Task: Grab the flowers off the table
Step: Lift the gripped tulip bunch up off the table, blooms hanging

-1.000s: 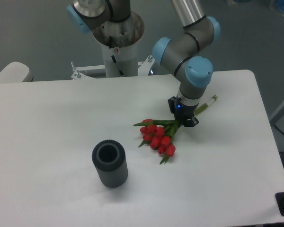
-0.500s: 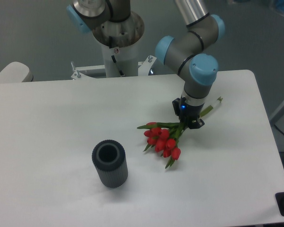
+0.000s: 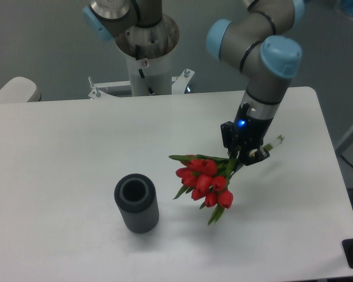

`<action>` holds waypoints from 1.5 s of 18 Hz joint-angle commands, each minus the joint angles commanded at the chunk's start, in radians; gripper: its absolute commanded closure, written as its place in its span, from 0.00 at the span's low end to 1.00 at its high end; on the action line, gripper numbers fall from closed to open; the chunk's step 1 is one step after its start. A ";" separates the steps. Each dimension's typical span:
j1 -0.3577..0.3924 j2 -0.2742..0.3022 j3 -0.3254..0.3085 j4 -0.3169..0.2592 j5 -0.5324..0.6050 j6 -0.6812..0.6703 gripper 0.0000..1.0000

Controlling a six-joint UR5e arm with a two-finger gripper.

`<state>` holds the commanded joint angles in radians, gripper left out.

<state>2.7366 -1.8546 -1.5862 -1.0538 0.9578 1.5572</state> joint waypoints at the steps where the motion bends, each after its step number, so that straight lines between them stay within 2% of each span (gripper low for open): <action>1: 0.000 -0.002 0.000 0.003 -0.061 -0.031 0.80; 4: 0.003 -0.003 0.002 0.009 -0.190 -0.086 0.80; 11: 0.023 -0.002 0.009 0.012 -0.307 -0.198 0.80; 16: 0.023 -0.006 0.040 0.012 -0.343 -0.330 0.80; 27: 0.018 -0.005 0.040 0.014 -0.344 -0.358 0.80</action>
<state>2.7550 -1.8592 -1.5463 -1.0400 0.6136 1.1996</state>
